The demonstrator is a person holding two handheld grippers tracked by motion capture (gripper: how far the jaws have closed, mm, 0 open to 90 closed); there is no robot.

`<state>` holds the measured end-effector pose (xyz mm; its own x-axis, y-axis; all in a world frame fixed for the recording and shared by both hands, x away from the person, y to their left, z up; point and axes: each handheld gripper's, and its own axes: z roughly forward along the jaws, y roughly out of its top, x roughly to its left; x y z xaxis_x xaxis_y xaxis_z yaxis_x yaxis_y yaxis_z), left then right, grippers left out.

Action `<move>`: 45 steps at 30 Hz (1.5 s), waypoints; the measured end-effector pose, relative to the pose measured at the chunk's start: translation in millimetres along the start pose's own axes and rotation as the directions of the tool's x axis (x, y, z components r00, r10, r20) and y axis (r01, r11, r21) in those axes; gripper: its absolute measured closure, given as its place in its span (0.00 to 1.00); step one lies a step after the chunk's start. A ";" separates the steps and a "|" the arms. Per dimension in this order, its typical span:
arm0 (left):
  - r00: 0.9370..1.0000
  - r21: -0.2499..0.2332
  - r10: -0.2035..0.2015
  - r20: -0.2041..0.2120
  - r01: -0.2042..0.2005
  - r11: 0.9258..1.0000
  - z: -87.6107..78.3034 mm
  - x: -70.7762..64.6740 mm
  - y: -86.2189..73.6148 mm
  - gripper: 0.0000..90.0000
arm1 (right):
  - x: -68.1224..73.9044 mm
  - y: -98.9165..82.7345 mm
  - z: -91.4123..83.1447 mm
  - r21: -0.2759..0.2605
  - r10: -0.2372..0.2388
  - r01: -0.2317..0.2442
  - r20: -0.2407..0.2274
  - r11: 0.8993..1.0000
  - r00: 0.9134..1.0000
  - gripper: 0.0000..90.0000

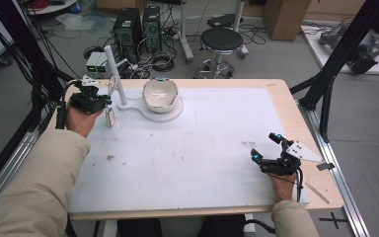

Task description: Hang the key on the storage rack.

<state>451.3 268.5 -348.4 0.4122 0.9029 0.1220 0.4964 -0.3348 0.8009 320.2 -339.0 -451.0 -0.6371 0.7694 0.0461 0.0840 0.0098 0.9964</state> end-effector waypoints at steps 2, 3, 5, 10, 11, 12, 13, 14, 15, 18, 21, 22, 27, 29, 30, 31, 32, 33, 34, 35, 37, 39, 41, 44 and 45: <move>1.000 0.004 -0.003 -0.001 0.003 1.000 2.6 0.3 -1.7 0.90 | 0.0 0.0 0.1 0.000 -0.002 0.002 0.001 1.000 1.000 0.01; 1.000 0.006 -0.005 -0.001 0.005 1.000 3.5 0.5 -2.4 0.90 | 0.0 0.0 0.1 0.000 -0.002 0.002 0.001 1.000 1.000 0.01; 1.000 0.007 -0.012 -0.002 0.012 1.000 4.6 0.2 -3.2 0.90 | 0.0 0.0 0.1 0.000 -0.002 0.002 0.001 1.000 1.000 0.01; 1.000 0.017 -0.008 -0.006 0.009 1.000 7.7 1.7 -4.9 0.90 | 0.0 0.0 0.1 0.000 0.000 0.000 0.001 1.000 1.000 0.01; 1.000 0.015 -0.006 -0.008 0.006 1.000 9.2 1.3 -5.4 0.90 | 0.0 0.0 0.0 0.000 0.000 0.000 0.001 1.000 1.000 0.01; 1.000 0.019 0.001 -0.008 -0.001 1.000 10.0 1.3 -5.6 0.90 | 0.0 0.0 0.1 0.000 0.000 0.000 0.002 1.000 1.000 0.01; 1.000 0.022 -0.002 -0.007 0.002 1.000 10.9 1.0 -6.0 0.90 | 0.0 0.0 0.0 0.000 0.000 0.000 0.001 1.000 1.000 0.01; 1.000 0.022 -0.002 -0.007 0.002 1.000 10.9 1.0 -6.0 0.90 | 0.0 0.0 0.0 0.000 -0.001 0.001 0.001 1.000 1.000 0.01; 1.000 0.022 -0.004 -0.006 0.005 1.000 11.9 0.9 -6.5 0.90 | 0.1 0.0 0.0 0.000 0.000 0.000 0.002 1.000 1.000 0.01; 1.000 0.016 -0.016 -0.003 0.016 1.000 15.2 0.8 -10.7 0.90 | -0.1 0.0 0.0 0.000 -0.001 0.001 0.001 1.000 1.000 0.01; 1.000 0.006 -0.013 0.003 0.013 1.000 15.7 1.6 -12.7 0.90 | -0.2 -0.1 0.0 0.000 -0.001 0.001 0.001 1.000 1.000 0.01; 1.000 0.008 -0.009 0.000 0.009 1.000 15.4 1.9 -12.8 0.90 | -0.8 -0.1 0.3 -0.007 -0.006 0.006 0.002 1.000 1.000 0.01; 1.000 -0.017 0.012 0.003 -0.012 1.000 16.0 3.3 -15.4 0.81 | -0.8 -0.1 0.2 -0.005 -0.008 0.008 0.003 1.000 1.000 0.01; 0.999 -0.029 0.043 0.010 -0.043 0.999 16.5 4.2 -17.7 0.75 | -0.7 0.0 0.2 -0.005 -0.008 0.008 0.004 1.000 1.000 0.01; 0.998 -0.027 0.062 0.014 -0.061 0.998 16.8 5.1 -18.6 0.70 | -0.7 -0.1 0.2 -0.004 -0.008 0.008 0.004 1.000 1.000 0.01; 0.997 -0.034 0.073 0.037 -0.072 0.997 16.8 8.2 -20.5 0.64 | -0.8 0.0 0.2 -0.005 -0.008 0.008 0.004 1.000 1.000 0.01; 0.997 -0.038 0.062 0.039 -0.060 0.997 16.3 9.6 -21.2 0.62 | -0.7 -0.1 0.2 -0.005 -0.006 0.006 0.004 1.000 1.000 0.01; 0.997 -0.038 0.062 0.039 -0.060 0.997 16.3 9.6 -21.2 0.59 | -0.7 -0.1 0.2 -0.006 -0.006 0.006 0.004 1.000 1.000 0.01; 0.998 -0.038 0.047 0.030 -0.045 0.998 15.5 10.0 -21.6 0.52 | -0.7 -0.1 0.2 -0.006 -0.007 0.007 0.004 1.000 1.000 0.01; 0.998 -0.059 0.047 0.040 -0.045 0.997 12.8 10.9 -23.2 0.48 | -0.6 0.0 0.2 -0.004 -0.007 0.007 0.005 1.000 1.000 0.01; 0.997 -0.081 0.052 0.055 -0.047 0.996 10.4 10.9 -24.4 0.45 | -0.7 -0.1 0.2 -0.005 -0.007 0.007 0.005 1.000 1.000 0.01; 0.995 -0.123 0.053 0.085 -0.043 0.992 4.3 11.2 -27.3 0.37 | -0.7 -0.1 0.2 -0.006 -0.006 0.006 0.005 1.000 1.000 0.01; 0.984 -0.195 0.023 0.179 0.012 0.981 -4.7 11.9 -31.4 0.27 | -0.6 0.0 0.2 -0.004 -0.007 0.007 0.006 1.000 1.000 0.01; 0.969 -0.248 0.023 0.245 0.040 0.968 -13.0 11.1 -34.4 0.13 | 0.1 0.0 0.1 -0.001 -0.002 0.002 0.007 1.000 1.000 0.01; 0.968 -0.280 0.039 0.246 0.033 0.959 -18.4 10.0 -36.2 0.06 | 0.2 -0.1 0.2 -0.001 -0.002 0.002 0.009 1.000 1.000 0.01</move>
<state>423.4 294.7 -365.5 0.6067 0.7949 0.0046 0.2759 -0.2160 0.9366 320.2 -338.8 -451.1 -0.6303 0.7751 0.0434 0.0823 0.0111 0.9965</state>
